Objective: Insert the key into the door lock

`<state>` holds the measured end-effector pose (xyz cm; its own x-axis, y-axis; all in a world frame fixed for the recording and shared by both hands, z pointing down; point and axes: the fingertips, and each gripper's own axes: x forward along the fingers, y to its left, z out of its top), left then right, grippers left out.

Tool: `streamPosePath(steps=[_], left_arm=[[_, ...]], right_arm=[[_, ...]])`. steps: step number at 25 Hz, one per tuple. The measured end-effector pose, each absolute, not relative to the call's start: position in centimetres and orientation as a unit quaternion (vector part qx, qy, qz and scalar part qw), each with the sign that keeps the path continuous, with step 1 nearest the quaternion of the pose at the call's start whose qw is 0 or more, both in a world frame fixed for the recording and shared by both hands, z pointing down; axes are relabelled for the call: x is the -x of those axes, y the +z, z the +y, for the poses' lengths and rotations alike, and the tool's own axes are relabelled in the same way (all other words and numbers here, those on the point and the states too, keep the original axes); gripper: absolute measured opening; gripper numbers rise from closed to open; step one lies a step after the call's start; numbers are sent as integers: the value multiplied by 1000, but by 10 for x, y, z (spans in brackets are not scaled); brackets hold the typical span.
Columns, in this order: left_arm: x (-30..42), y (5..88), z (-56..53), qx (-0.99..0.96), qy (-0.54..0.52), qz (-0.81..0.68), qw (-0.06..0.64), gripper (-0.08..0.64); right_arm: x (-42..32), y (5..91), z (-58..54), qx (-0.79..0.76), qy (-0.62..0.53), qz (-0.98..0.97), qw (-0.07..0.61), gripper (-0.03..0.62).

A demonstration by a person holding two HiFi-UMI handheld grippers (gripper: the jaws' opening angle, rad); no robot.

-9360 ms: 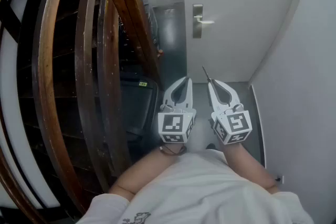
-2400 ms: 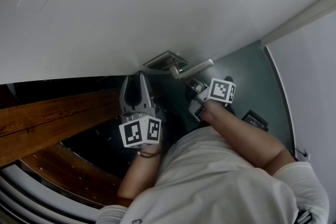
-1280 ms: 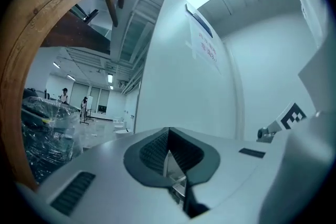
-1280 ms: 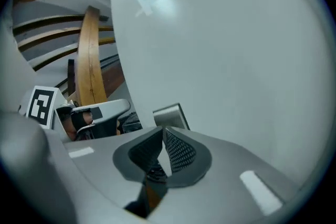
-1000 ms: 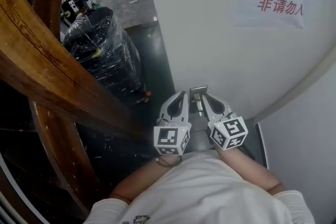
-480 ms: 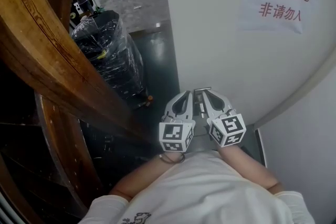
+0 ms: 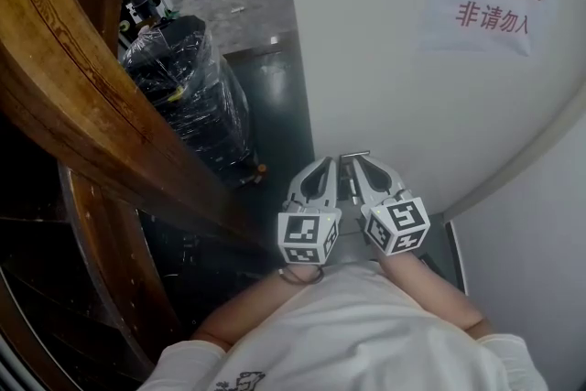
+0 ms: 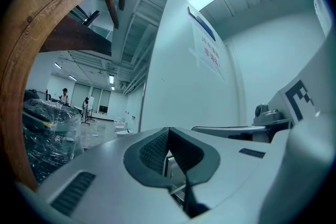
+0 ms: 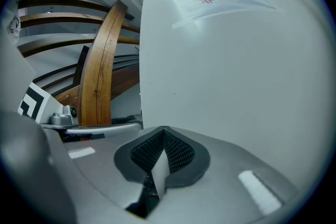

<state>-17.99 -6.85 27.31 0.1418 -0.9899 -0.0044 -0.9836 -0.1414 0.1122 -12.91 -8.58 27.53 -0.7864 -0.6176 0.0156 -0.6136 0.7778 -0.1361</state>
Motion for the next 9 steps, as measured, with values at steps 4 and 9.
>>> streamPosePath(steps=[4, 9], left_arm=[[178, 274, -69, -756, -37, -652, 40, 8], [179, 273, -70, -757, -36, -651, 39, 8]], right_arm=[[130, 275, -87, 327, -69, 942, 16, 0], [130, 276, -88, 326, -79, 942, 20, 0]])
